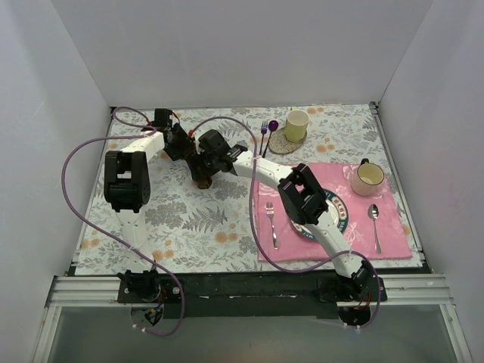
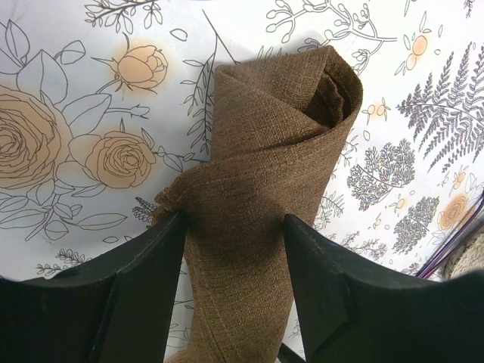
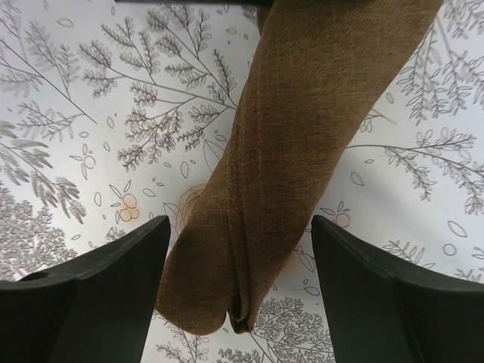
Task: Fold the napkin, place the utensils inside, and roll it up
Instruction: Roll the napkin with the utensil
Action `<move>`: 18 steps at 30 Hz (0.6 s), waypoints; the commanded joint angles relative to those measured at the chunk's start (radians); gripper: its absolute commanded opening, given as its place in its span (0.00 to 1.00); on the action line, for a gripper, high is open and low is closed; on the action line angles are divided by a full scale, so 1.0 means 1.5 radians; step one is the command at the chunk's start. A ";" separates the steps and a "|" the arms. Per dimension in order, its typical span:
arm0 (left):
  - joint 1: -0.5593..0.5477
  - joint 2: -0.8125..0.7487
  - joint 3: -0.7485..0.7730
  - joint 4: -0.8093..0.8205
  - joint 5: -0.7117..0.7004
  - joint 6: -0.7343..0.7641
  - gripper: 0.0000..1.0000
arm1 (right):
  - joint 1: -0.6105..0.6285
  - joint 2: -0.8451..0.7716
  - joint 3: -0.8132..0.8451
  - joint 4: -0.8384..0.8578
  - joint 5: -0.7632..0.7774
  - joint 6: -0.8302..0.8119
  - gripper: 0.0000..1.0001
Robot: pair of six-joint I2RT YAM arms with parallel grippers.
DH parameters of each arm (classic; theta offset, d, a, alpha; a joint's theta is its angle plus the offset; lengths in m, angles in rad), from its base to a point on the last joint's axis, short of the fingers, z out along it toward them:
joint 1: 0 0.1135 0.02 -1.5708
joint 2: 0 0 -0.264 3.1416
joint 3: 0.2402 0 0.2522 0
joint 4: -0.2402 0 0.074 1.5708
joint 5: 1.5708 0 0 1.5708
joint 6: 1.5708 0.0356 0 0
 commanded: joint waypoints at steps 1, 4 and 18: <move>-0.002 -0.015 -0.011 0.007 0.000 -0.002 0.54 | 0.022 0.016 0.038 -0.018 0.092 -0.031 0.84; -0.002 -0.015 -0.011 0.007 -0.001 -0.003 0.54 | 0.032 0.029 0.052 -0.031 0.136 -0.044 0.84; -0.002 -0.007 -0.017 0.012 0.006 -0.007 0.54 | 0.006 0.012 -0.024 0.019 0.078 0.055 0.57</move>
